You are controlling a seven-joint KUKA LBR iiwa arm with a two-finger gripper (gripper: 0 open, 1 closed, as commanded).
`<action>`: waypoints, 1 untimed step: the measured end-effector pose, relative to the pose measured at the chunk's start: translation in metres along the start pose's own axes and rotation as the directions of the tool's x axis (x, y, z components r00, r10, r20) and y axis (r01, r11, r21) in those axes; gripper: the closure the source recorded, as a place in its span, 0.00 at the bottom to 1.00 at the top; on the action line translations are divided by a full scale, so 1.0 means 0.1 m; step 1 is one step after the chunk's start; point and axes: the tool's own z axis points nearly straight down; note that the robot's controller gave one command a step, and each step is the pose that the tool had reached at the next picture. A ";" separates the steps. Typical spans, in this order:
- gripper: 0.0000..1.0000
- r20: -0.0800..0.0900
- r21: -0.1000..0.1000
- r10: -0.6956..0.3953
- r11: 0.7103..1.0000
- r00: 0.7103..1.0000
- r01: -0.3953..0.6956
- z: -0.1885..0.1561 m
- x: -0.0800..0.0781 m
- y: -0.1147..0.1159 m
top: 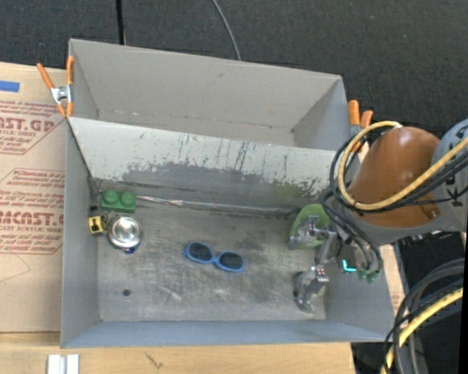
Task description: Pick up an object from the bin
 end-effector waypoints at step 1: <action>0.00 0.016 0.002 -0.061 0.998 0.998 0.061 0.91 -0.37 0.65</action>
Offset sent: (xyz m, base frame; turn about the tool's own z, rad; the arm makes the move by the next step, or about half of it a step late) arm 0.0332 0.0627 -0.0908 -0.0579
